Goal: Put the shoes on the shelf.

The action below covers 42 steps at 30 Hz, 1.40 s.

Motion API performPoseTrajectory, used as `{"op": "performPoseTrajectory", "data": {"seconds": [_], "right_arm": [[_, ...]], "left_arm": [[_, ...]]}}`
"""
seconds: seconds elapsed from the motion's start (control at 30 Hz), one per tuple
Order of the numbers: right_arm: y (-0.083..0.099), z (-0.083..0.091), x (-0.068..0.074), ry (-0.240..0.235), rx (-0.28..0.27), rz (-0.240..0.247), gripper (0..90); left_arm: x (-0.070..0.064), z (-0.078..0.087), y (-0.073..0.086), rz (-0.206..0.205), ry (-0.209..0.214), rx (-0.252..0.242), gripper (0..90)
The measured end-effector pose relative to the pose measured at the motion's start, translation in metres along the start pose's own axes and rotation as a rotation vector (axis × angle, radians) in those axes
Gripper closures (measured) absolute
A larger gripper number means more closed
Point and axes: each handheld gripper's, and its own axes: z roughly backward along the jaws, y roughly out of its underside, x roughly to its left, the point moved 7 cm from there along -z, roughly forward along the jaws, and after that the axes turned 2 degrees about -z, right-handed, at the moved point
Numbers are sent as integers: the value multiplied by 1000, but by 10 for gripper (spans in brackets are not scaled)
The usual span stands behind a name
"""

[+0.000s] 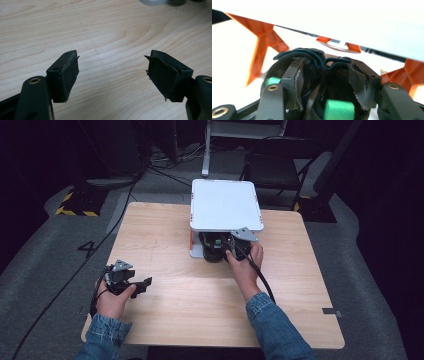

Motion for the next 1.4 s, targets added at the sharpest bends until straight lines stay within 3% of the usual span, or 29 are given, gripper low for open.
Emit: {"op": "performPoseTrajectory", "data": {"seconds": [0.13, 0.33, 0.43, 0.67, 0.73, 0.77, 1.0, 1.13, 1.4], "right_arm": [[0, 26, -3, -60, -11, -32, 432], [9, 68, -19, -72, -23, -78, 429], [19, 83, -25, -78, 15, -65, 477], [37, 104, -33, -158, 96, -97, 645], [42, 106, -34, -169, 110, -99, 702], [45, 106, -34, -179, 120, -102, 735], [57, 101, -28, -221, 164, -93, 834], [63, 95, -27, -229, 178, -100, 845], [72, 72, -23, -234, 206, -120, 899]], "left_arm": [[-5, -3, -3, -2, 11, -6, 252], [-20, -8, -11, -32, 35, -14, 255], [-31, -10, -16, -54, 51, -23, 274], [-64, -23, -32, -145, 112, -73, 300], [-75, -28, -38, -163, 135, -129, 341], [-80, -30, -41, -173, 141, -137, 403], [-106, -48, -56, -233, 219, -127, 582], [-113, -62, -69, -211, 240, -116, 687], [-130, -94, -84, -206, 295, -98, 895]]}}
